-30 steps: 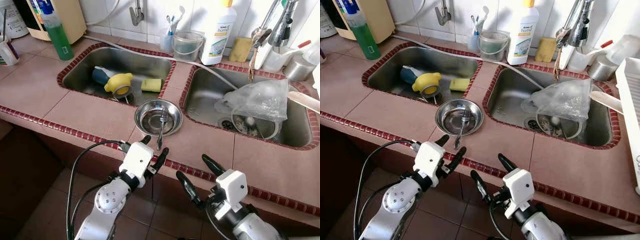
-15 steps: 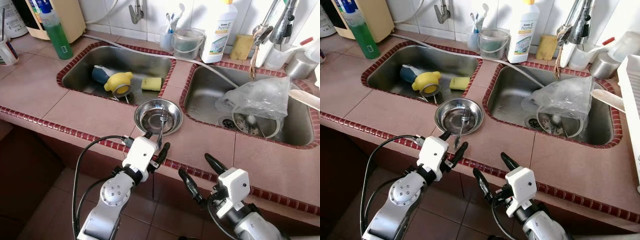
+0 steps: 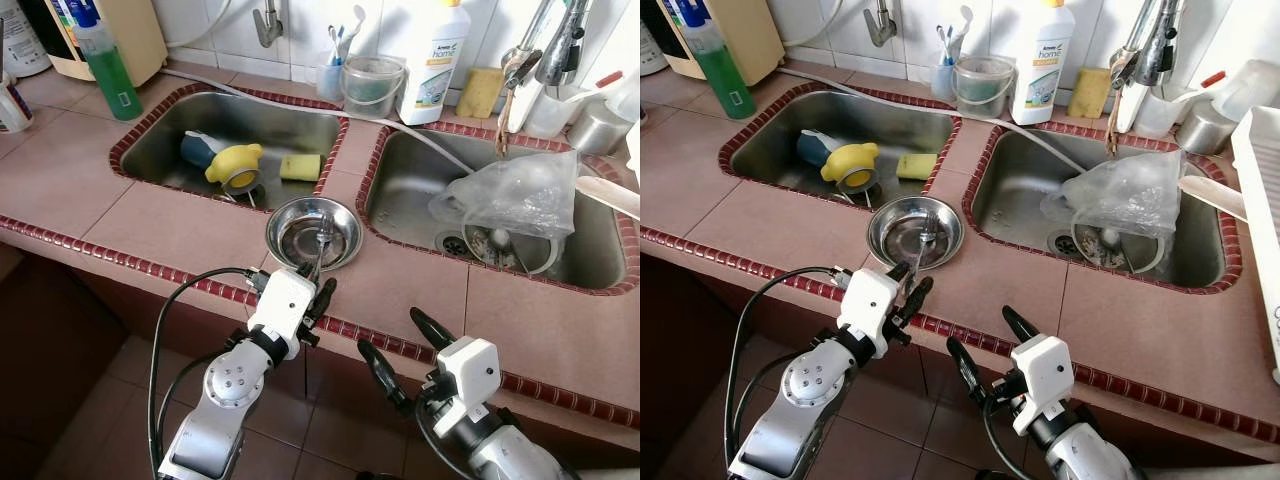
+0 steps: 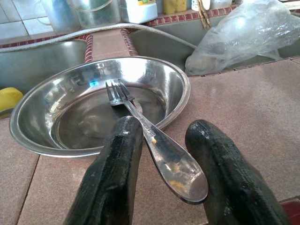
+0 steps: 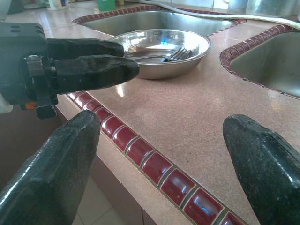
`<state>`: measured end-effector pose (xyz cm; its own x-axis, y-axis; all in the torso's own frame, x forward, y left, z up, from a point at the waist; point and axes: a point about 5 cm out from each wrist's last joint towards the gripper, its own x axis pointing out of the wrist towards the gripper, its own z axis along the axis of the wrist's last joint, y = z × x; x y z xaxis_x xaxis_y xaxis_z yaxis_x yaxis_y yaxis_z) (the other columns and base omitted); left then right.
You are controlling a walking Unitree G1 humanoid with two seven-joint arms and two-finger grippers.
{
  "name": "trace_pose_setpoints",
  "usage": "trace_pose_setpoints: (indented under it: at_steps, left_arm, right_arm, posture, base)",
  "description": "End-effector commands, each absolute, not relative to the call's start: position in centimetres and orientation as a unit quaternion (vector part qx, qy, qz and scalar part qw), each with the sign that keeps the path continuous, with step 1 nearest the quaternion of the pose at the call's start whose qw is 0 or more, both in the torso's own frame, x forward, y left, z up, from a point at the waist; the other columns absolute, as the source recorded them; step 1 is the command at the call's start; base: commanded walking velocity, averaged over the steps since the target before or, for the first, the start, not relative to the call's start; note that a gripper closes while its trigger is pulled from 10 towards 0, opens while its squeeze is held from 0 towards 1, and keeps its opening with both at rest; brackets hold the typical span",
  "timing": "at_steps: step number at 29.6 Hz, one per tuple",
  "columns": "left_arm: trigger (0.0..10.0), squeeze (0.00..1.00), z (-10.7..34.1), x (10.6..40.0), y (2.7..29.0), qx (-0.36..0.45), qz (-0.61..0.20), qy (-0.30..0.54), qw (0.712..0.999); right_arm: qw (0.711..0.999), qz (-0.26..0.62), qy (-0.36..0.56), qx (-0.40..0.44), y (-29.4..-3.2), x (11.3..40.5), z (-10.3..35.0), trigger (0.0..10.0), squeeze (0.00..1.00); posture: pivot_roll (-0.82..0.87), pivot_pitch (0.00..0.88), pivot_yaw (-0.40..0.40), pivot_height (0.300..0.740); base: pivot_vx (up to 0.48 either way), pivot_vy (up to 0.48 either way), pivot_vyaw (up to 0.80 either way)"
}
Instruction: Kitchen organization
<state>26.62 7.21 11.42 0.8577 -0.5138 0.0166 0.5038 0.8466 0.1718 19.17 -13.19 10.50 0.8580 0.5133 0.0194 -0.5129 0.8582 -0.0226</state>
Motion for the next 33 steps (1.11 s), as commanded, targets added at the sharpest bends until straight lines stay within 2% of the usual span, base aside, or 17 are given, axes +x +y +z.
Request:
trace_pose_setpoints:
  at_steps: [1,33]
  left_arm:
    - [0.0,0.00,11.22,26.59,7.46,0.084,-0.263,-0.023,0.961]
    - [0.0,0.00,12.10,26.86,7.53,0.075,-0.255,-0.033,0.964]
  right_arm:
    - [0.963,0.268,-0.017,-0.008,-13.21,19.08,10.84,10.0,0.00]
    - [0.961,0.274,-0.021,-0.005,-12.96,19.36,11.04,10.0,0.00]
  posture:
    - [-0.15,0.151,0.024,0.740]
    - [-0.14,0.145,0.013,0.740]
  base:
    - [0.000,0.000,0.00]
    - [0.000,0.000,0.00]
